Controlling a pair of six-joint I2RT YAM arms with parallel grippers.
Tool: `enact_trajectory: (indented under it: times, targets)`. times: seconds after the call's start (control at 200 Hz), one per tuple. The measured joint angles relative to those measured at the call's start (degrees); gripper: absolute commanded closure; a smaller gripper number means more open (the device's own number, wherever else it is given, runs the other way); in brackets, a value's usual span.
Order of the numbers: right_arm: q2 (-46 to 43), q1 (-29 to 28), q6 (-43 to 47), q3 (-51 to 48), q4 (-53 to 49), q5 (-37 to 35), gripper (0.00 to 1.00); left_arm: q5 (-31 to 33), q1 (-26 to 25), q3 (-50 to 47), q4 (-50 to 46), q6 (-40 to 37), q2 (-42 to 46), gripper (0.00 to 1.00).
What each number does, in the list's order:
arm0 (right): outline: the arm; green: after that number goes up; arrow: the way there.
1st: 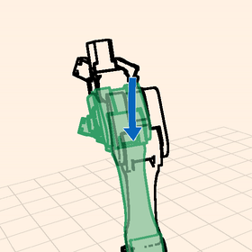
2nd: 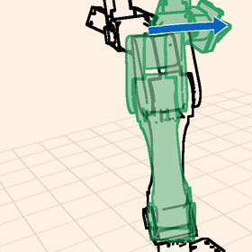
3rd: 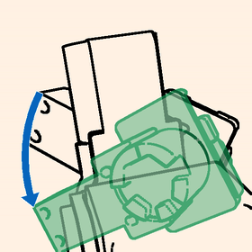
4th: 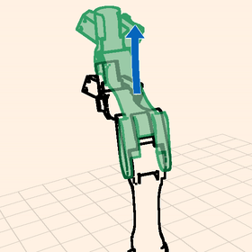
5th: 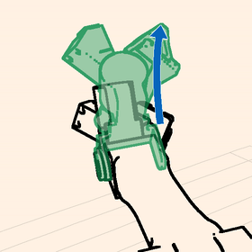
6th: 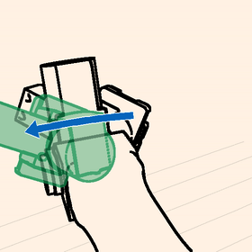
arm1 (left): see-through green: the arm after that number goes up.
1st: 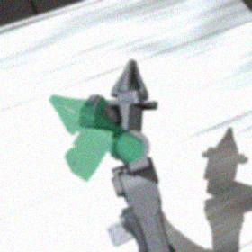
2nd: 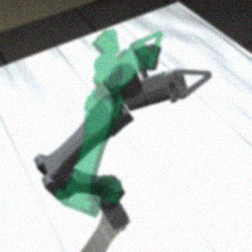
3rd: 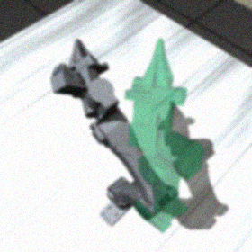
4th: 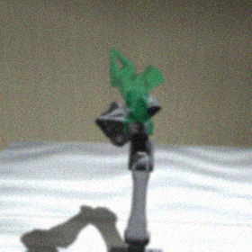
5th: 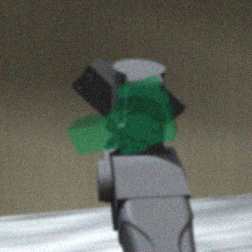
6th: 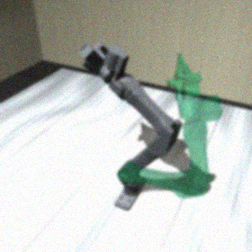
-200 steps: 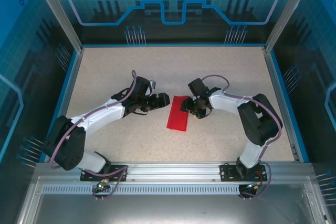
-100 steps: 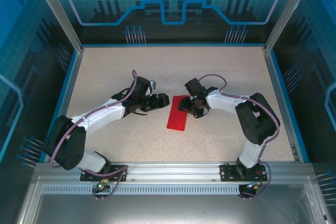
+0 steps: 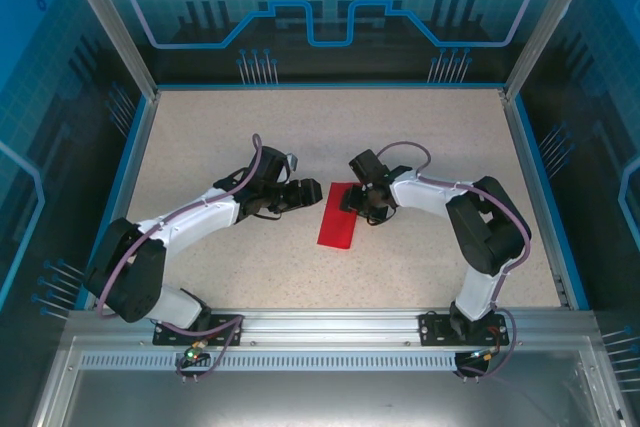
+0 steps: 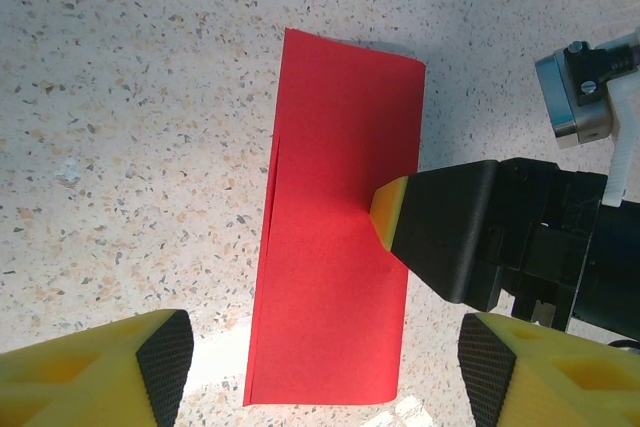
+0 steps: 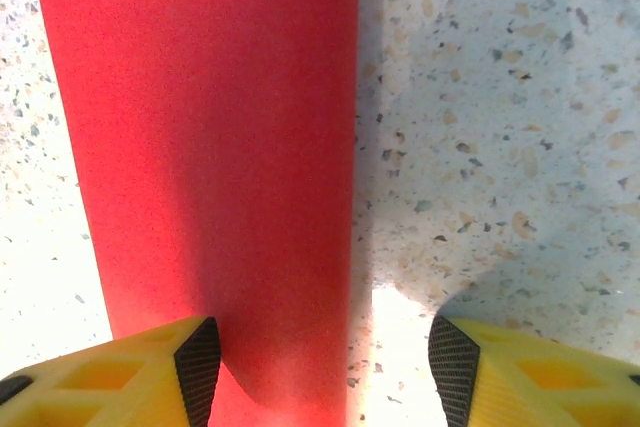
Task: Fold a paper plane with a square sheet of paper (pick it up from the middle)
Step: Hold the square sheet of paper at the center of the table.
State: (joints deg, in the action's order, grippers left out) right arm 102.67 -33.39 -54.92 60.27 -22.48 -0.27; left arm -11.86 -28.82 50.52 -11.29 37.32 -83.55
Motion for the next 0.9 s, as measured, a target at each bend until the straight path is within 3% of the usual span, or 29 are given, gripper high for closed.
enact_trajectory:
  times: [0.9]
  targets:
    - [1.11,-1.20,-0.39,1.36,-1.88,-2.86,0.40,-0.15,0.00,0.00,0.04,0.00,-0.79,0.34]
